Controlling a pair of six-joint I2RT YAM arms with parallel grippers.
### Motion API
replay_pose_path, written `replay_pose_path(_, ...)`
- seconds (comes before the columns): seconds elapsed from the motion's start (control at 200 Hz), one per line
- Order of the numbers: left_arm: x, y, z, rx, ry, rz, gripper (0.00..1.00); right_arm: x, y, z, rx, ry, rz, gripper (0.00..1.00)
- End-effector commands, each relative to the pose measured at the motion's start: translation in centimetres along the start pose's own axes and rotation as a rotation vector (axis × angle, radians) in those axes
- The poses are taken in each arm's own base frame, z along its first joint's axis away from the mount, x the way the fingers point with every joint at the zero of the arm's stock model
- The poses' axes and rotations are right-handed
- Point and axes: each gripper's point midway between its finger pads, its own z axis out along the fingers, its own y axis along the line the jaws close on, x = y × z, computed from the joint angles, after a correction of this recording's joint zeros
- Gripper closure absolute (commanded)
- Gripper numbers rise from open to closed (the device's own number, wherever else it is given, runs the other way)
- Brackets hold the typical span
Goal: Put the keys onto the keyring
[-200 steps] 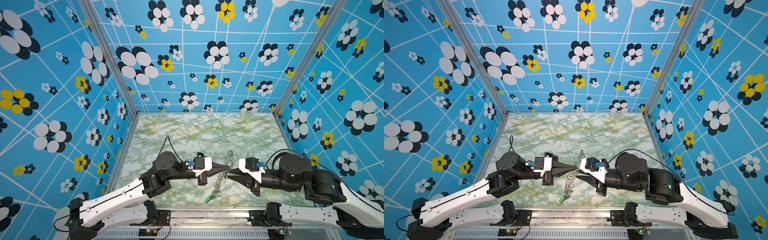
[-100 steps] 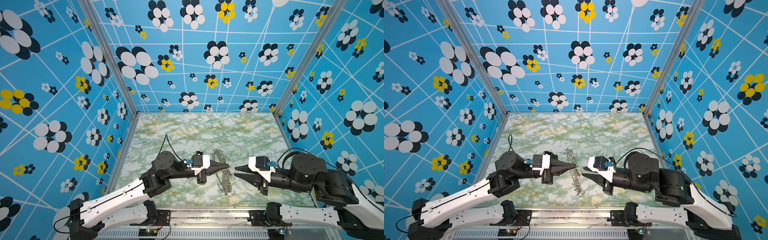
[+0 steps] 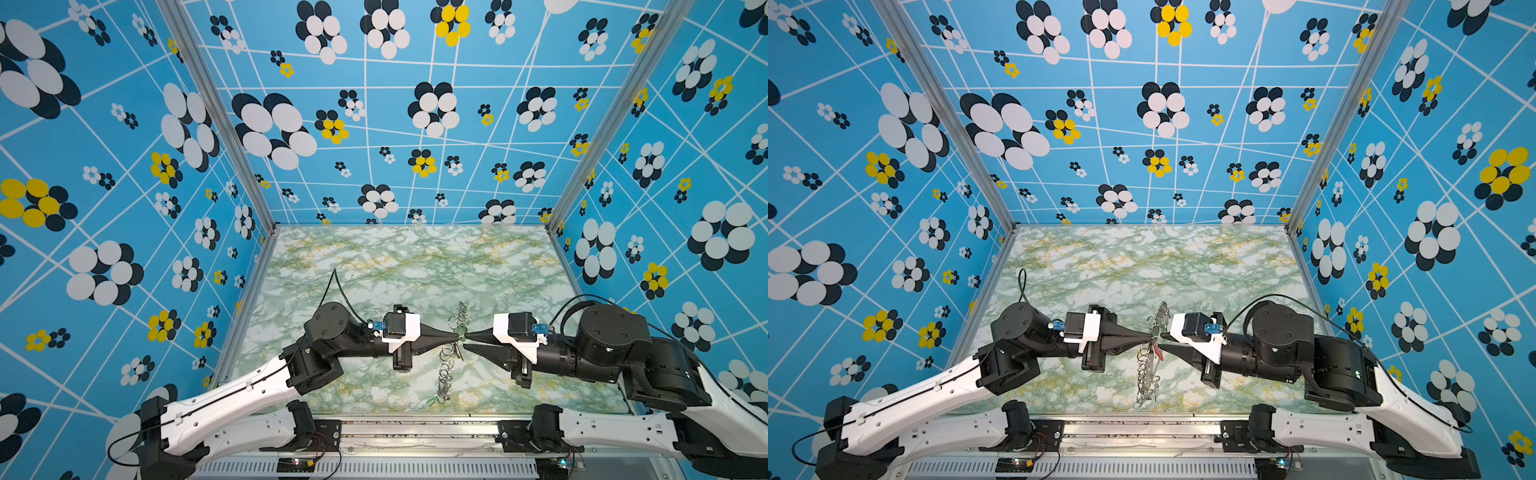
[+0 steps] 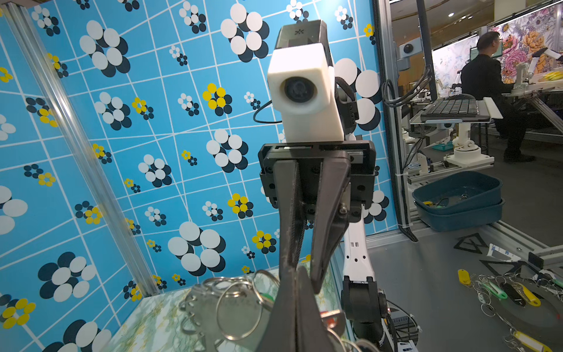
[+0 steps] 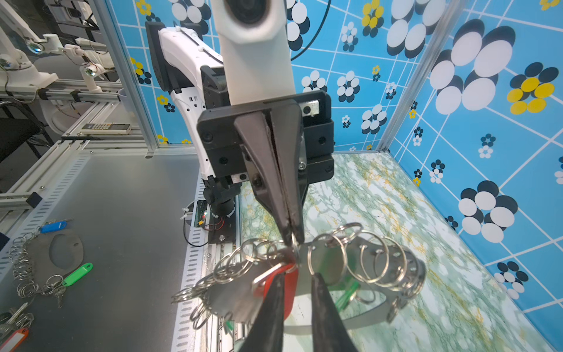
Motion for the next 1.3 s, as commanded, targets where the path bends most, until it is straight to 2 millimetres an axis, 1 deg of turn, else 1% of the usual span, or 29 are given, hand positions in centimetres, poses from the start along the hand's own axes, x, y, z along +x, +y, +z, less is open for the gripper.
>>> replay_pose_path(0.0,-1.7,0.1,0.0,0.008,-0.055,0.018,1.0,-1.0,0.3,0.1,-0.021,-0.041,-0.006,0.79)
replay_pose_path(0.335,-2.2,-0.1,0.0,0.022,-0.065,0.021,1.0,-0.6,0.4,1.0,-0.042,-0.037,0.019,0.79)
replay_pose_path(0.5,-2.3,-0.1,-0.2,0.021,-0.073,0.024,1.0,-0.4,0.3,1.1,-0.05,-0.043,0.04,0.82)
replay_pose_path(0.72,-2.8,-0.2,-0.3,0.023,-0.088,0.03,1.0,-0.4,0.3,1.2,-0.067,-0.07,0.076,0.84)
replay_pose_path(1.045,-2.9,-0.2,-0.3,0.022,-0.093,0.03,1.0,-0.7,0.1,0.6,-0.082,-0.111,0.115,0.85)
replay_pose_path(1.214,-3.1,-0.3,-0.3,0.028,-0.099,0.028,1.0,-0.8,0.3,0.6,-0.094,-0.122,0.12,0.9)
replay_pose_path(1.299,-3.0,-0.4,-0.3,0.032,-0.097,0.024,1.0,-0.9,0.3,0.7,-0.099,-0.128,0.122,0.9)
